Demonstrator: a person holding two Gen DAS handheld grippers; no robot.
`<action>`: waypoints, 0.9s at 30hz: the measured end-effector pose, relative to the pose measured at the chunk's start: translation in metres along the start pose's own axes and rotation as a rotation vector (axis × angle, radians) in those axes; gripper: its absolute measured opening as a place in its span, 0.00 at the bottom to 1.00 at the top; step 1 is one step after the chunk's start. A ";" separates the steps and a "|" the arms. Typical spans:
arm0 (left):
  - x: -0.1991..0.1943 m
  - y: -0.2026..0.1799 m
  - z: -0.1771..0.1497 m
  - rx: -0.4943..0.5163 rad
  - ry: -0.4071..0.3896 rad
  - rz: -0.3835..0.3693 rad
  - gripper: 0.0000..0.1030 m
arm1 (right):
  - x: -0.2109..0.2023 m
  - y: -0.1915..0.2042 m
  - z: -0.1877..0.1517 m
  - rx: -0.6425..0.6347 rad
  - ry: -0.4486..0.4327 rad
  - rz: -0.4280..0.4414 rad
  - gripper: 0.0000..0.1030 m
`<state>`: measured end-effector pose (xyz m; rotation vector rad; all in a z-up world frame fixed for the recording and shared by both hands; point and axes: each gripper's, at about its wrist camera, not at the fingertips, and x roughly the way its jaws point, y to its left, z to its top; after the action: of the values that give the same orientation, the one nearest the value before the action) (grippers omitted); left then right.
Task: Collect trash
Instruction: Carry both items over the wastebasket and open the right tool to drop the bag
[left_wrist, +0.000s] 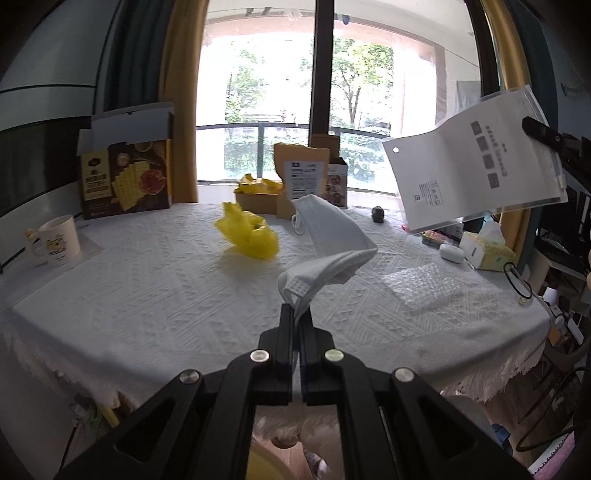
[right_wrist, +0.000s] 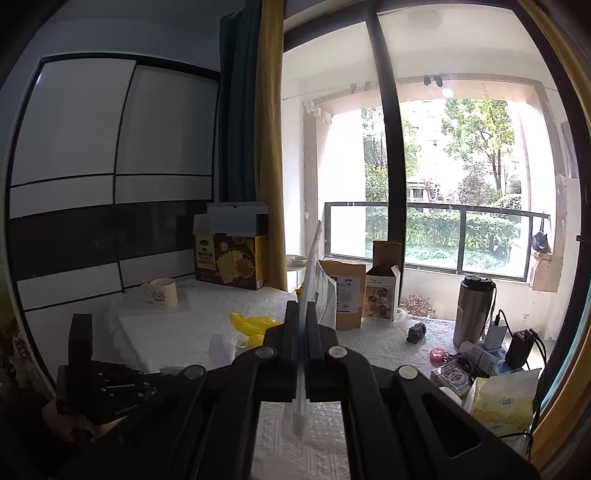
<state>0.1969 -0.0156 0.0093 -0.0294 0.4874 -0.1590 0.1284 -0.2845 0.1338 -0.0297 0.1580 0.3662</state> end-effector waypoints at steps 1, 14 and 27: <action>-0.005 0.004 -0.002 -0.006 -0.001 0.006 0.02 | 0.001 0.008 0.000 -0.006 0.002 0.011 0.02; -0.062 0.053 -0.030 -0.075 -0.008 0.087 0.02 | 0.007 0.092 -0.013 -0.076 0.047 0.122 0.02; -0.101 0.097 -0.069 -0.149 0.021 0.148 0.02 | 0.023 0.168 -0.047 -0.113 0.137 0.242 0.02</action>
<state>0.0910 0.0973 -0.0109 -0.1374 0.5194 0.0222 0.0821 -0.1226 0.0840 -0.1484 0.2776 0.6150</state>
